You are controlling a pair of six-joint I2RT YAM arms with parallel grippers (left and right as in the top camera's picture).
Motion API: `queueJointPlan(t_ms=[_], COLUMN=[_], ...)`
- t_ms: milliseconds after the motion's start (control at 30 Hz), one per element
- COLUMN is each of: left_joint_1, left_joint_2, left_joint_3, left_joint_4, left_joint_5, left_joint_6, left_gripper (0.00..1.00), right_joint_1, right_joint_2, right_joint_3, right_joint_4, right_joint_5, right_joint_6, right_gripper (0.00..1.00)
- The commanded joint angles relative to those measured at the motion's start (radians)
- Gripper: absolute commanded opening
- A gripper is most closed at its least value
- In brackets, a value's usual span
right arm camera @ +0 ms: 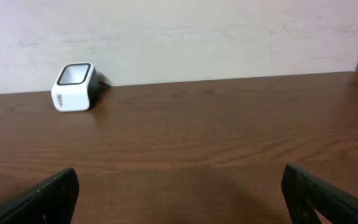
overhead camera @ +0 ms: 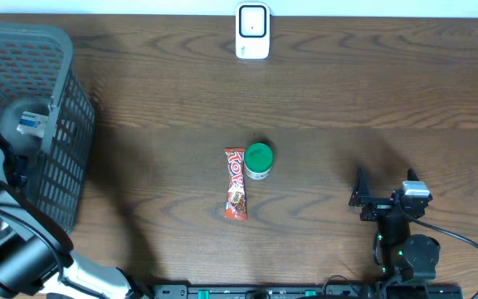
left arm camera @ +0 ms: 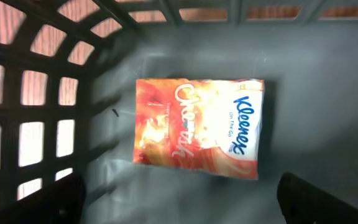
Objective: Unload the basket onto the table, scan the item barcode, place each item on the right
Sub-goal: 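Reach the left gripper into the basket toward the orange Kleenex pack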
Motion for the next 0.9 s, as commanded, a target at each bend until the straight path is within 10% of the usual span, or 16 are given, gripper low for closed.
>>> queueJointPlan(t_ms=[0,867], left_joint_1=[0.003,0.133], left_joint_2=[0.006,0.008], left_joint_3=[-0.003,-0.142], left_joint_4=[0.009,0.211], left_joint_5=[-0.02,0.106], left_joint_6=[-0.003,0.021], left_gripper=[0.98,0.98], right_joint_1=[0.01,0.01], right_joint_2=[-0.005,-0.005], right_joint_3=[-0.001,-0.001], right_joint_4=[-0.003,-0.003], right_joint_5=[0.006,0.006], right_joint_6=[-0.013,-0.013], right_gripper=[0.99,0.99])
